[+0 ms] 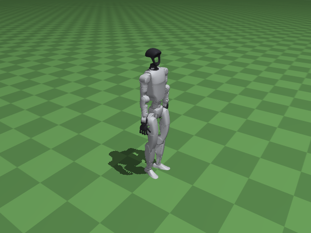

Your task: In place motions

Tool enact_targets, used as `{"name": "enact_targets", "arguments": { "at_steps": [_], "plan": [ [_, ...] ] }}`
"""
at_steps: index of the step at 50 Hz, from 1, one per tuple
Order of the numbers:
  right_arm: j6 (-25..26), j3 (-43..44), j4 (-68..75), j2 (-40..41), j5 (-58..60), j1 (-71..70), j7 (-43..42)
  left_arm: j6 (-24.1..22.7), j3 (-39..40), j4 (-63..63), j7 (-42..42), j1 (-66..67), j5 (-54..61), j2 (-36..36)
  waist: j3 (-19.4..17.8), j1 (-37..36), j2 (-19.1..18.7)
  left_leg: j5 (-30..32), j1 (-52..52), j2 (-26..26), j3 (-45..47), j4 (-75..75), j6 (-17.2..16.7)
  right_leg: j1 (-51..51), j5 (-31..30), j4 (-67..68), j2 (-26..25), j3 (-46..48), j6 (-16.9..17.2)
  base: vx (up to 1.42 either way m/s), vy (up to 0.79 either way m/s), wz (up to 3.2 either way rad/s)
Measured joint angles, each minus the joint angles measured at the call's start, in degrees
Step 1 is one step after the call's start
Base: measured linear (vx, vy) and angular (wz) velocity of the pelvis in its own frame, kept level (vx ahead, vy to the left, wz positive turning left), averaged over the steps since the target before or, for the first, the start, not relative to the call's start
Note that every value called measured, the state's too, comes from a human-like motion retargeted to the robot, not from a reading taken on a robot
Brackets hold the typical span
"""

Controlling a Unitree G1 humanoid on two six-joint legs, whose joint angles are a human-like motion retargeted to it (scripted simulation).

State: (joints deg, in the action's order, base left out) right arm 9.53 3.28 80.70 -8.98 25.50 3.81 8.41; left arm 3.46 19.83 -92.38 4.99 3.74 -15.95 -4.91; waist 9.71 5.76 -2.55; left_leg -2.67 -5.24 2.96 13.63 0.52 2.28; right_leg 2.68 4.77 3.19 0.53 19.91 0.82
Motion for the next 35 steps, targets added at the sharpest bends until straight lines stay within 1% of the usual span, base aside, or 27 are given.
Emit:
{"name": "enact_targets", "arguments": {
  "at_steps": [18, 35],
  "plan": [
    [0.4, -1.7, 2.3, 0.7, 0.8, -0.6, -0.1, 0.0, -0.2, 1.5, 0.4, -1.6, 0.9, -0.6, 0.2, 3.1, 0.2, -1.0, -0.1, -2.1, 4.0, -0.5, -0.4, 2.9, -1.1, 0.5, -1.7, -3.5, -0.6, -0.23, -0.11, -0.22],
    [0.4, -2.8, 2.5, 0.9, 1.1, -1.3, 0.2, 0.1, -1.1, 1.3, 0.3, -1.3, 0.9, -0.9, -0.4, 4.7, 0.0, -1.8, 2.6, -2.9, 7.8, -1.7, -0.7, 2.6, -2.1, 0.1, -3.0, -6.4, -1.2, -0.2, 0.05, -0.2]
  ]
}}
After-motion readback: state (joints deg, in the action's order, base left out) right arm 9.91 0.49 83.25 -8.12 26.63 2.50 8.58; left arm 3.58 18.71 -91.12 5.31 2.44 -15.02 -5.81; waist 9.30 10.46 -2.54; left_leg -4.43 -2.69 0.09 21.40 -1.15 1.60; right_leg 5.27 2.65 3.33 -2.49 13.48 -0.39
